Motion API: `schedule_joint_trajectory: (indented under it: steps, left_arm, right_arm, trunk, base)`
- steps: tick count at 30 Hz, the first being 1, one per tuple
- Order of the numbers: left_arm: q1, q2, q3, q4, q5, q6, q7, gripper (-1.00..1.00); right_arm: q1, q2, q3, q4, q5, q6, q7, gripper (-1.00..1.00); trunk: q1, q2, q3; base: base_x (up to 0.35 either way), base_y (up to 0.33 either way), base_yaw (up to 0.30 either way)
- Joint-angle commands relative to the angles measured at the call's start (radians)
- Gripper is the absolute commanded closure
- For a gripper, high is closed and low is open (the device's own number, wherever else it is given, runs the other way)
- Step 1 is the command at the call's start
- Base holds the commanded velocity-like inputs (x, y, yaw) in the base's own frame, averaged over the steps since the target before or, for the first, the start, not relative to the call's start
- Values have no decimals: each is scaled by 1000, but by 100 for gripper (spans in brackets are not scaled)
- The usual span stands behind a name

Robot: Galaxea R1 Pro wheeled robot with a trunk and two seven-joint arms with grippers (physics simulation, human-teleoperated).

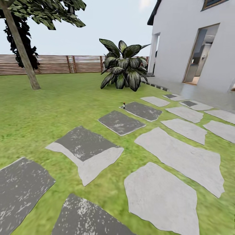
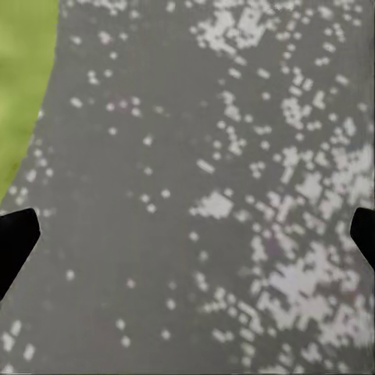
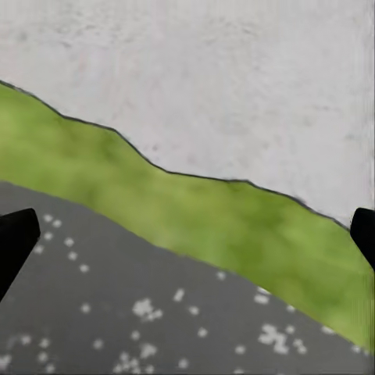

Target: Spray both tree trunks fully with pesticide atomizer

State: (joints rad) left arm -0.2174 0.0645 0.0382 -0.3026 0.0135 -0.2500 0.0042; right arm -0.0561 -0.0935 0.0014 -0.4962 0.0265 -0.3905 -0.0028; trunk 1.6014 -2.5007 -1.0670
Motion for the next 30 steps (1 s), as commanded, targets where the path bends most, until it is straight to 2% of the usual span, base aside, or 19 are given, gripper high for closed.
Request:
schedule_joint_trajectory:
  steps: [1,16,30]
  left_arm:
    - [0,0,2,0,2,-3,0,-100]
    - [0,0,2,0,1,-3,0,-100]
    - [0,0,2,0,1,-3,0,-100]
  right_arm:
    - [-1,0,0,1,3,-3,0,-100]
    - [-1,0,0,2,3,-4,-2,-100]
    - [-1,0,0,2,3,-4,-2,-100]
  trunk:
    - [0,0,0]
    - [0,0,3]
    - [0,0,3]
  base:
    - [340,0,-274]
    - [340,0,-266]
    - [340,0,-19]
